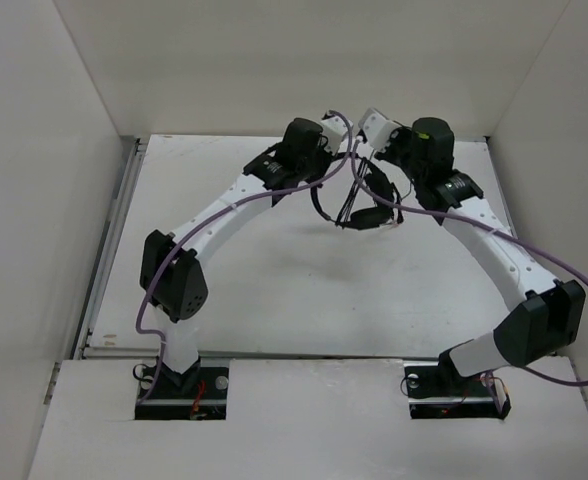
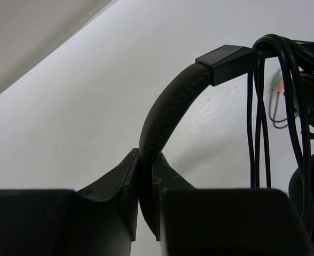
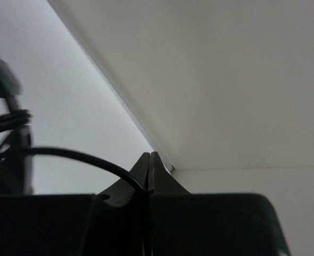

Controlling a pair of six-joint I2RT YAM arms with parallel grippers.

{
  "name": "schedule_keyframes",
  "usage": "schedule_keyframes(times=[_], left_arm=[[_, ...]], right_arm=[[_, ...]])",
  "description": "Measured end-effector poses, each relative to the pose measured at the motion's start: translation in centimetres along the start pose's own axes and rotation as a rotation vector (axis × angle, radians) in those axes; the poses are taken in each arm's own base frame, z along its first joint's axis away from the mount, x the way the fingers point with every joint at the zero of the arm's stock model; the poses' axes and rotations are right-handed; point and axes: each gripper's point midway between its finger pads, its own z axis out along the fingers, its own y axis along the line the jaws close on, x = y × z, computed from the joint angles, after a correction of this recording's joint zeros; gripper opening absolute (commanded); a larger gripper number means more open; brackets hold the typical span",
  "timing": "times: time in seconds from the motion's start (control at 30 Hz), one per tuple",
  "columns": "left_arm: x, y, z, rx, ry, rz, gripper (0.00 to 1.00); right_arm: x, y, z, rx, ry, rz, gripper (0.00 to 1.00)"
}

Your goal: Wrap the headphones

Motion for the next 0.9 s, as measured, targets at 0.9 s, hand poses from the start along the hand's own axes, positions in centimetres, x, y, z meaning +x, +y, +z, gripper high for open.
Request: schedule_keyframes(times=[0.9], left_arm=[[-3.5, -7.5, -5.7, 0.297, -0.092, -0.016, 0.00]], right_arm=[[2.6, -1.2, 0.0, -0.043, -0.009, 0.230, 0.00]])
